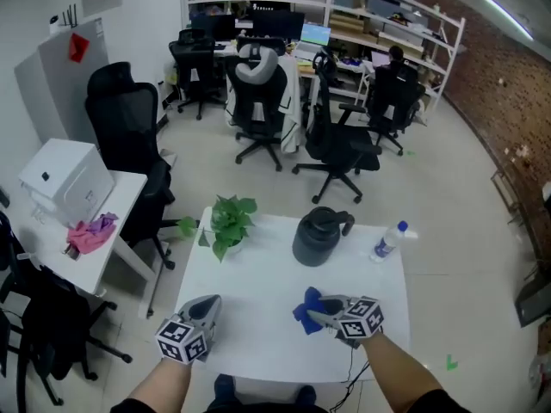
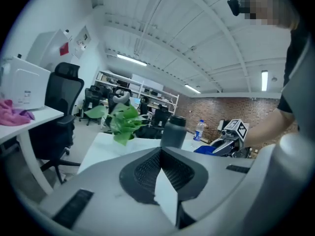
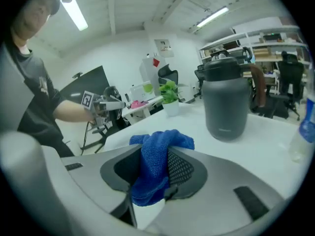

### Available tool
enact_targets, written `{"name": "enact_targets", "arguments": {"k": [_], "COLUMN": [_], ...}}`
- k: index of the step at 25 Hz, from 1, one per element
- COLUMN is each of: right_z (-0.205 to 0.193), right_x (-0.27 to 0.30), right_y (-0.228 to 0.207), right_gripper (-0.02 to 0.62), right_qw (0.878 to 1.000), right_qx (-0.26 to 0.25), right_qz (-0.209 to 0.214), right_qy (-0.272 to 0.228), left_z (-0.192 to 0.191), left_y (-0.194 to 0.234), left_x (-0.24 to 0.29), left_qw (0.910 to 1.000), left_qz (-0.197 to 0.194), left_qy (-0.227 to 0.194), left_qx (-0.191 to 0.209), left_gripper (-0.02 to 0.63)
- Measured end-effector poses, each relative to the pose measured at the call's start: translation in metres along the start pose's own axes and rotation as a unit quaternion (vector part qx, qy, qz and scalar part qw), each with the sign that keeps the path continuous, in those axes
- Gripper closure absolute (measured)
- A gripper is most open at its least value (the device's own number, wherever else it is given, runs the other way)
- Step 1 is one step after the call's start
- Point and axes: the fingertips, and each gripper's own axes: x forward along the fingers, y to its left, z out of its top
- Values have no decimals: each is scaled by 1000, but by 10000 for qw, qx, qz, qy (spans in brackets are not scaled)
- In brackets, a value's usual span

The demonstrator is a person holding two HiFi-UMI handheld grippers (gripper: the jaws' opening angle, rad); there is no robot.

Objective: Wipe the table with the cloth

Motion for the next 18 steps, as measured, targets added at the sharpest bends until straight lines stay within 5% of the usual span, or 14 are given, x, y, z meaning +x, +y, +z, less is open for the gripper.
{"name": "enact_targets", "arguments": {"k": [7, 12, 18], "right_z": [63, 87, 98], "right_x": [169, 265, 346], "right_y": [72, 96, 107], "right_gripper": [456, 456, 456], "right_qw": [9918, 9841, 9688], "right_qx": [1013, 1672, 2457], "right_qz": [726, 558, 317], "right_qy": [-288, -213, -112], "left_z": [-5, -12, -13], "left_y": [104, 155, 192], "left_x": [-68, -99, -115], "left_qw": [9943, 9899, 9886], "left_qz": [1047, 1330, 1477], "left_qy": [172, 354, 269], "left_qx": [69, 337, 135], "left_gripper": [609, 609, 607]}}
